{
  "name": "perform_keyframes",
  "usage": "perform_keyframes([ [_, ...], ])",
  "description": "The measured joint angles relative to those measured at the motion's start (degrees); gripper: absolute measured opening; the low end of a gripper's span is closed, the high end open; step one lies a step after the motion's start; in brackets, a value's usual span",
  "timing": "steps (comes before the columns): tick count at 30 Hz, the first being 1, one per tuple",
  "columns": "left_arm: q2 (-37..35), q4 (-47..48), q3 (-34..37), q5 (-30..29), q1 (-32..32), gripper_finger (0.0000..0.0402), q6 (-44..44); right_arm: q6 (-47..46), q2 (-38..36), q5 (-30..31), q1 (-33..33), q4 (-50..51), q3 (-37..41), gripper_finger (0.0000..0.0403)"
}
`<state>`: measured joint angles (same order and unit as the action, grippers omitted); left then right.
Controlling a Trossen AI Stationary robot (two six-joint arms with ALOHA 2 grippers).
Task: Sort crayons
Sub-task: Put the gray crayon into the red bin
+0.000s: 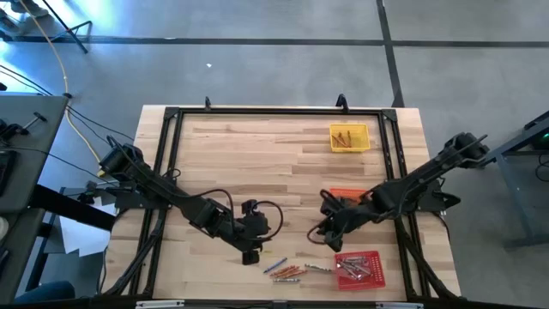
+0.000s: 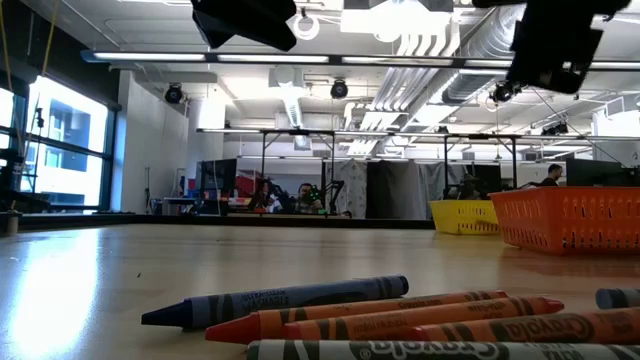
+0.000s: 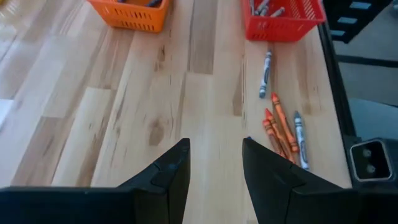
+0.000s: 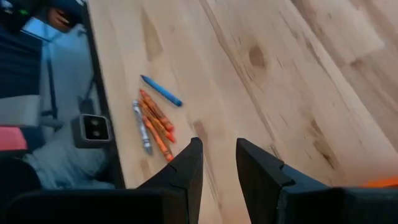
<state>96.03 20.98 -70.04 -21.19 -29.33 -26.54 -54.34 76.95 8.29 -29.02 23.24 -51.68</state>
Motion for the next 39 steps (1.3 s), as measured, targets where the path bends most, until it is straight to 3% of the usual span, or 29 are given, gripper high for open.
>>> perform_keyframes([
  [7,0.0,-2.4,0.0,-0.2,0.0,0.0131,-3.4,-2.8,7.8,-5.7,-1.8,-2.6,0.0,0.0091],
  [21,0.0,-18.4,0.0,-4.9,-5.4,0.0131,-7.4,-2.4,15.0,-5.3,-6.6,-2.3,-0.8,0.0091],
  [33,0.0,-22.6,0.0,-11.3,-9.5,0.0131,-8.9,10.5,30.8,-2.7,-7.7,20.1,-23.7,0.0091],
  [39,0.3,-22.4,0.0,-12.0,-10.9,0.0131,-9.2,12.8,35.8,-3.9,-7.9,22.9,-30.0,0.0092],
])
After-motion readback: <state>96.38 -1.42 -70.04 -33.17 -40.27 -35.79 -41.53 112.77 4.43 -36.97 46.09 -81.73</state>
